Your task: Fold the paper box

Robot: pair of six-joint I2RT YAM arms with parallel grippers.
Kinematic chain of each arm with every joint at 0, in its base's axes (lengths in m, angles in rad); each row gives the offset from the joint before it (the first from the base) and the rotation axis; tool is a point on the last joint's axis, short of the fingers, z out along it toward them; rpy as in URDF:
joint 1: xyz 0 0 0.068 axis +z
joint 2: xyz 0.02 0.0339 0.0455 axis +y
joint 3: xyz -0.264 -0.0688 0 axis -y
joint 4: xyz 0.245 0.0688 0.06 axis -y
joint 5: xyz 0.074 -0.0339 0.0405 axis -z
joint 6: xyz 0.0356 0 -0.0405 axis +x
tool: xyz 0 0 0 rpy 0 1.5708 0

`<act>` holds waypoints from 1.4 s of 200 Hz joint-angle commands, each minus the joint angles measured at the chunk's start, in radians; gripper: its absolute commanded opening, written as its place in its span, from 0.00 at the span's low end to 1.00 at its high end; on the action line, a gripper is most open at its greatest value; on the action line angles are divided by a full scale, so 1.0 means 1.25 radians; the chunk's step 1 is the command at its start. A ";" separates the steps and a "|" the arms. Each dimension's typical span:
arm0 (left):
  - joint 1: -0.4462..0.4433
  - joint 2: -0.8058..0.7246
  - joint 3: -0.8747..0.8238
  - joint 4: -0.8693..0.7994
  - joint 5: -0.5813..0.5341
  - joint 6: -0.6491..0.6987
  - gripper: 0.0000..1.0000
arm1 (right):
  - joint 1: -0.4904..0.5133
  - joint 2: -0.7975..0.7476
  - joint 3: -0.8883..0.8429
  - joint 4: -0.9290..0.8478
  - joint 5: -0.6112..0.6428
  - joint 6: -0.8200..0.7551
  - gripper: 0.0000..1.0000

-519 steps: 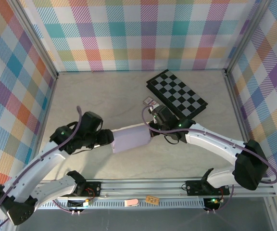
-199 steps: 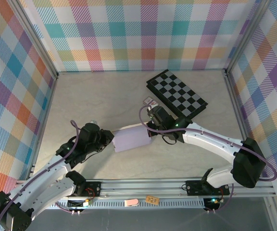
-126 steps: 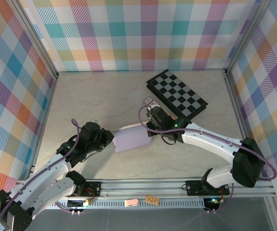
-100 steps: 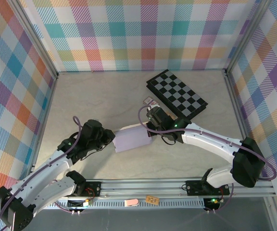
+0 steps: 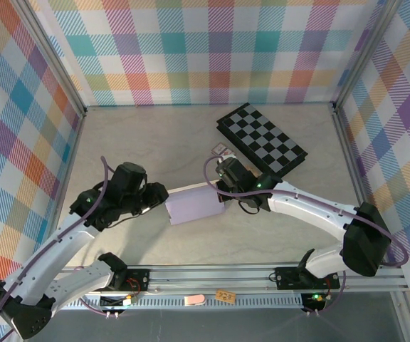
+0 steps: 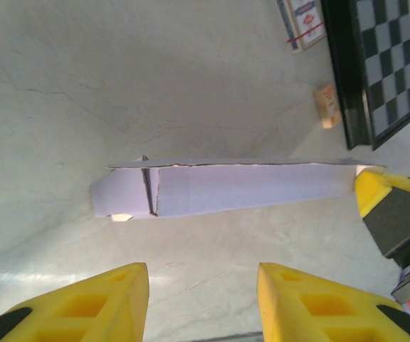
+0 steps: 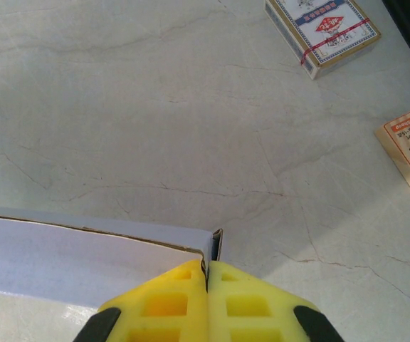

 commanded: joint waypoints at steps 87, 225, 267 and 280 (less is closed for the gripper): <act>0.108 0.148 0.086 -0.094 0.079 0.321 0.46 | 0.007 0.030 -0.011 -0.112 -0.013 0.012 0.00; 0.110 0.260 0.138 -0.121 0.044 0.617 0.40 | 0.007 0.027 -0.012 -0.117 -0.015 0.013 0.00; 0.111 0.288 0.132 -0.104 0.061 0.613 0.33 | 0.007 0.027 -0.015 -0.116 -0.015 0.016 0.00; 0.110 0.296 0.133 -0.102 0.066 0.606 0.29 | 0.007 0.028 -0.014 -0.117 -0.016 0.016 0.00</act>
